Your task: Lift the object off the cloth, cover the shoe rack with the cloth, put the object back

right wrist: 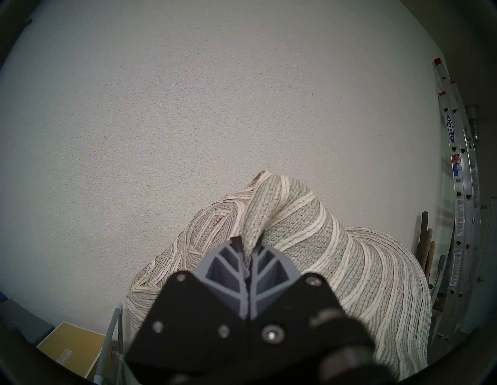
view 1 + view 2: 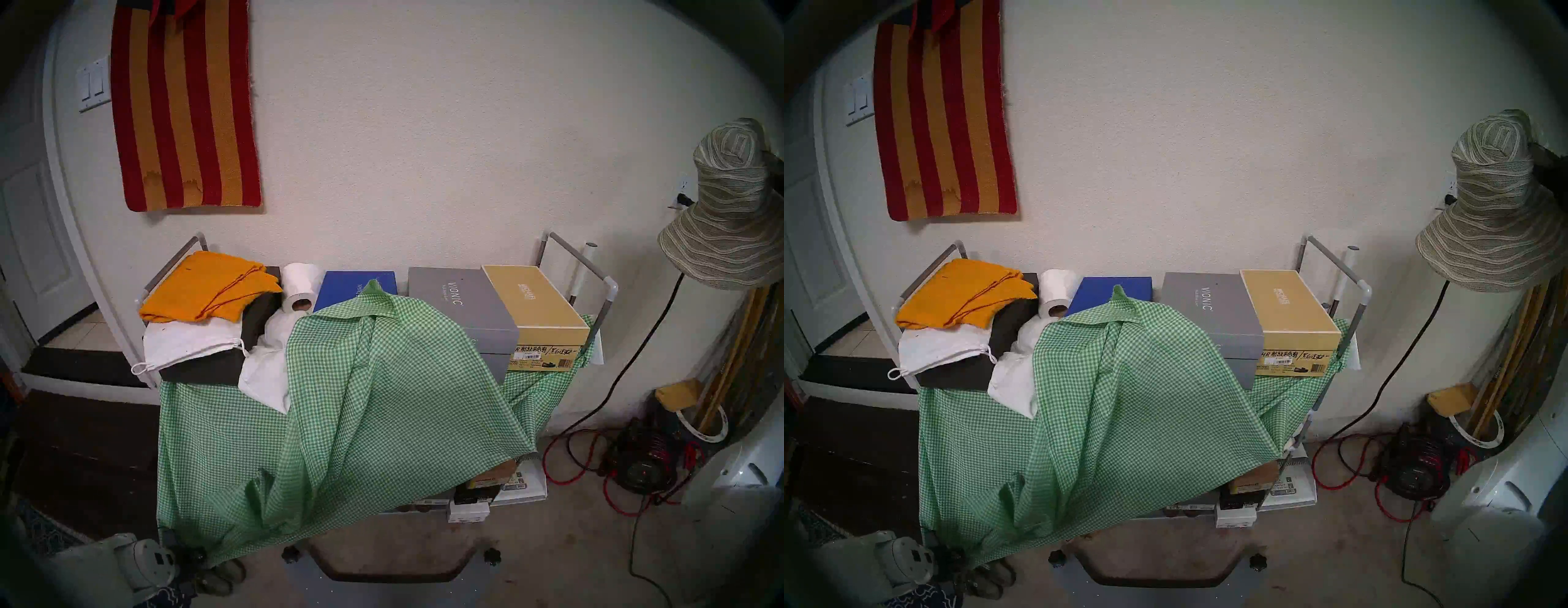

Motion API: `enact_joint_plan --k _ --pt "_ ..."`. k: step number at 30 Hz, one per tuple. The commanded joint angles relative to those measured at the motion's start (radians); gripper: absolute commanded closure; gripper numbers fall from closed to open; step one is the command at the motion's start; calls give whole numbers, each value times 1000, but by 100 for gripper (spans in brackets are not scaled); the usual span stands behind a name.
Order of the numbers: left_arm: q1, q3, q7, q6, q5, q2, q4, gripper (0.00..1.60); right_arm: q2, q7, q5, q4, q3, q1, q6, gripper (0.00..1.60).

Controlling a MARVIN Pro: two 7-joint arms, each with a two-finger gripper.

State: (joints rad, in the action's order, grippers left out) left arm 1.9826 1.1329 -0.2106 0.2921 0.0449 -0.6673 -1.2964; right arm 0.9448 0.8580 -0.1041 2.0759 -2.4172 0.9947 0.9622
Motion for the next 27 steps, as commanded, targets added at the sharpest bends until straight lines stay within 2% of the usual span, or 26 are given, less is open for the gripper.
enact_joint_plan --k 1,9,11,12,21,27 --pt "-78 -27 11 29 -7 -116 109 160 0 0 0 0 0 0 -2 160" --pt "-138 -51 23 67 -19 -193 232 160 0 0 0 0 -1 0 -2 160" --pt "-147 -61 28 74 -18 -212 254 19 0 0 0 0 -1 0 -2 160" --pt "-153 -64 30 77 -19 -221 266 0 0 0 1 0 -1 0 -2 160" --pt "-229 -105 25 121 -20 -308 436 0 0 0 1 0 -1 0 -2 160" --pt "-292 -115 8 145 -24 -341 540 0 0 0 1 0 -1 0 -2 160"
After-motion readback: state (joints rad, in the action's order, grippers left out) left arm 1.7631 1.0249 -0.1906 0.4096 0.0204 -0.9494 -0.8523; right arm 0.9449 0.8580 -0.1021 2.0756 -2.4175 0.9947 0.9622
